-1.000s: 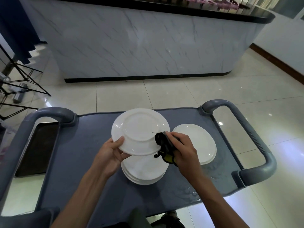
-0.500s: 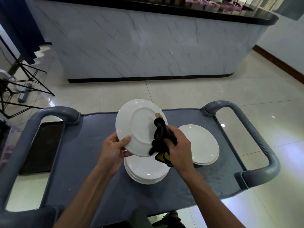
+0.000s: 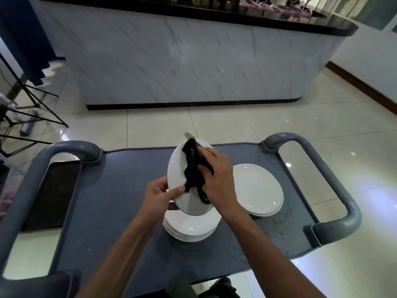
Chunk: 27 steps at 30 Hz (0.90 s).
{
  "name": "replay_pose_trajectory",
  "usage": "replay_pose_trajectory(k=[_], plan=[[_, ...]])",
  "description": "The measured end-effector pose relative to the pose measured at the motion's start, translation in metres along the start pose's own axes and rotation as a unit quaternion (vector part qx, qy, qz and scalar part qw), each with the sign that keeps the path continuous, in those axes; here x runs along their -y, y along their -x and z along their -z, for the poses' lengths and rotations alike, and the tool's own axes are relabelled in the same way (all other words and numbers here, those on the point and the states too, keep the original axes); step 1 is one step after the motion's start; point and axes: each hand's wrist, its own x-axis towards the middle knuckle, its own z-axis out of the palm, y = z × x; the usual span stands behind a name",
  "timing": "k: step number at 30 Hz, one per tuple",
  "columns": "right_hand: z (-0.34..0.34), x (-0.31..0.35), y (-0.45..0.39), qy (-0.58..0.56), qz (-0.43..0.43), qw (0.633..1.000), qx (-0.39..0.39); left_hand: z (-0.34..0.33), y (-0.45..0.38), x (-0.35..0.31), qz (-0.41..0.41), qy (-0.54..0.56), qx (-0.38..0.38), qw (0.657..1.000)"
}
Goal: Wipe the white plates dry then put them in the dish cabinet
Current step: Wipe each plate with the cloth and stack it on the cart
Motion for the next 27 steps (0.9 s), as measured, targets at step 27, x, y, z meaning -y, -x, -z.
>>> replay_pose_trajectory(k=[27], plan=[[-0.002,-0.009,-0.055,-0.058,-0.054,0.996,-0.036,0.003,0.002,-0.009,-0.04,0.064,-0.027,0.997]])
